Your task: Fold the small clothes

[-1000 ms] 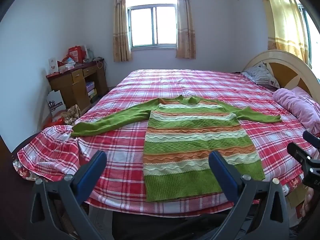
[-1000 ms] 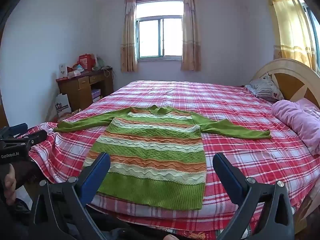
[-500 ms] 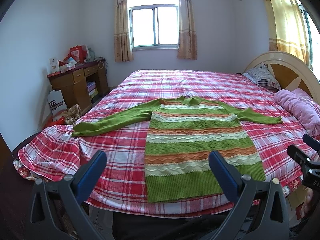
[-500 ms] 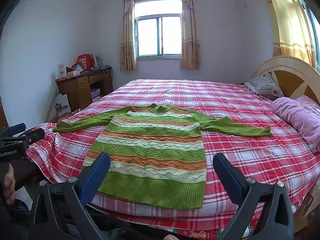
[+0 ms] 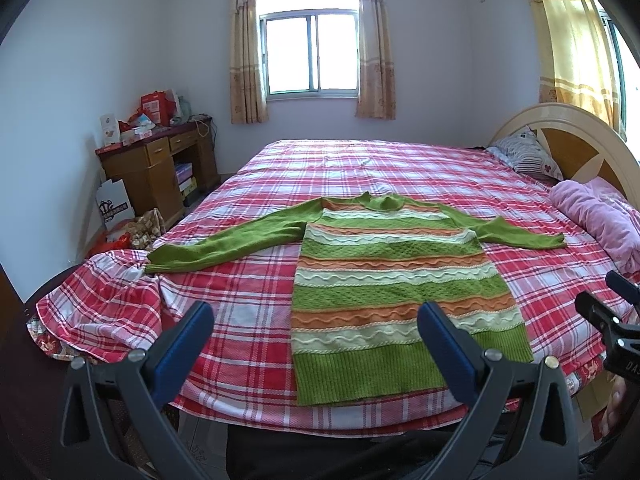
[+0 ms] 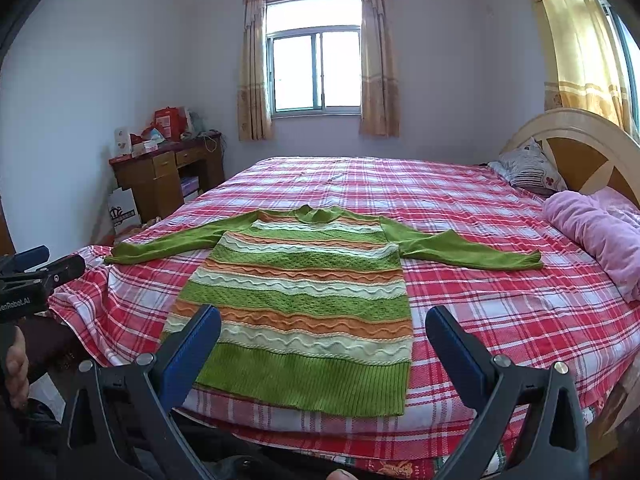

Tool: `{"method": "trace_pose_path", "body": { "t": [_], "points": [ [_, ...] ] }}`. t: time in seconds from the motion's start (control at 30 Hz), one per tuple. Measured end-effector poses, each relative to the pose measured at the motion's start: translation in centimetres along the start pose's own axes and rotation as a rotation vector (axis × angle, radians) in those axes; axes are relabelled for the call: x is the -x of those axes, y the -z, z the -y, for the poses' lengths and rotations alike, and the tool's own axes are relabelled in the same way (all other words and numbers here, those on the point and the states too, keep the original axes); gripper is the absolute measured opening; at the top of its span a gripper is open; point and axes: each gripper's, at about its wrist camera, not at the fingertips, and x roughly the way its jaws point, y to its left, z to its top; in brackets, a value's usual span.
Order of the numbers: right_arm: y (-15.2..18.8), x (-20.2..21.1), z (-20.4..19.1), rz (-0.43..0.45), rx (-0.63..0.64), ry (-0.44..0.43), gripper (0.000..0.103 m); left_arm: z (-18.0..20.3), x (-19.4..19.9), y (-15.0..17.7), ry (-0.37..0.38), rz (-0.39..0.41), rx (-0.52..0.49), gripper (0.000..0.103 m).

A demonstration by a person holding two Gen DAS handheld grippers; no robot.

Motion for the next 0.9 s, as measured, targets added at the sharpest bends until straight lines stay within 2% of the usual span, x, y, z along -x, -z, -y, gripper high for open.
{"method": "trace_pose_path", "body": {
  "t": [0.9],
  "points": [
    [0.18, -0.67, 0.35, -0.017, -0.005, -0.002, 0.102, -0.09, -0.56, 0.29, 0.003, -0.021, 0.009, 0.103]
  ]
}}
